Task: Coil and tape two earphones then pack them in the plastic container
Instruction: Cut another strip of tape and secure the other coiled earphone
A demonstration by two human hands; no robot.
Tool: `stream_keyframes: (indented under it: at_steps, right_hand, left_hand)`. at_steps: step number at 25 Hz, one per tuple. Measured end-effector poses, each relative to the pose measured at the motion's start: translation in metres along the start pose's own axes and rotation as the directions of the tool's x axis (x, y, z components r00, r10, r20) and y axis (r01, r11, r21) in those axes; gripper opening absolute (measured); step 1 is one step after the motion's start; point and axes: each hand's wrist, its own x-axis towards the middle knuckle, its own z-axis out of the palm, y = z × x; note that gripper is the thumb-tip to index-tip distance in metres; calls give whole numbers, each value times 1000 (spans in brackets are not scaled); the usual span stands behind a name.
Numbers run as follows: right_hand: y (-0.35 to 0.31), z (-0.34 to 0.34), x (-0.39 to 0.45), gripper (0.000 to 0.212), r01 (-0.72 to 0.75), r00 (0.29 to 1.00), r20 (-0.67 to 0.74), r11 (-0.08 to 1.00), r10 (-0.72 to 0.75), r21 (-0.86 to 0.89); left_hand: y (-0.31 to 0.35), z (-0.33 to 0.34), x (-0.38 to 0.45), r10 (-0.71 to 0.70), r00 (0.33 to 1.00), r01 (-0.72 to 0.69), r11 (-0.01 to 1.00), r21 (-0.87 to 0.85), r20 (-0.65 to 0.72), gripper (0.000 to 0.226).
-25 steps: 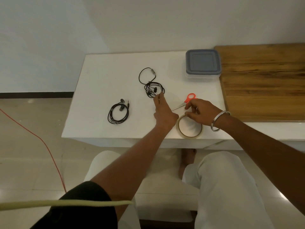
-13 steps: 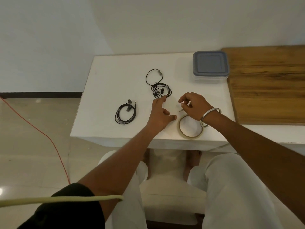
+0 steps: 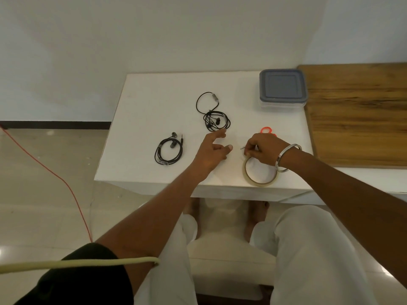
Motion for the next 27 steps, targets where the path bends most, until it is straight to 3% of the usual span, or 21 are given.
stream_keyframes:
  at_steps: [3, 6, 12, 22, 25, 27]
  right_hand:
    - [-9, 2, 6, 18, -10, 986, -164, 990, 32, 137]
    - [-23, 5, 14, 17, -56, 951, -267, 939, 153, 339]
    - [-36, 11, 22, 15, -84, 952, -169, 750, 254, 656]
    - [-38, 15, 28, 13, -36, 949, -227, 792, 218, 610]
    - [-40, 17, 25, 20, -79, 938, -191, 715, 290, 695]
    - [-41, 16, 22, 30, -169, 941, -80, 660, 329, 732]
  left_hand:
    - [3, -3, -1, -40, 999, 43, 985, -167, 21, 37]
    - [6, -6, -3, -56, 998, 64, 967, -249, 38, 39]
    - [10, -11, -5, 4, 999, 5, 982, -188, 46, 67]
    - [8, -12, -7, 83, 990, -81, 996, -25, 112, 82]
    - [6, -11, -7, 100, 990, -99, 995, -17, 95, 84]
    - [4, -12, -6, 114, 992, -113, 993, -26, 59, 83]
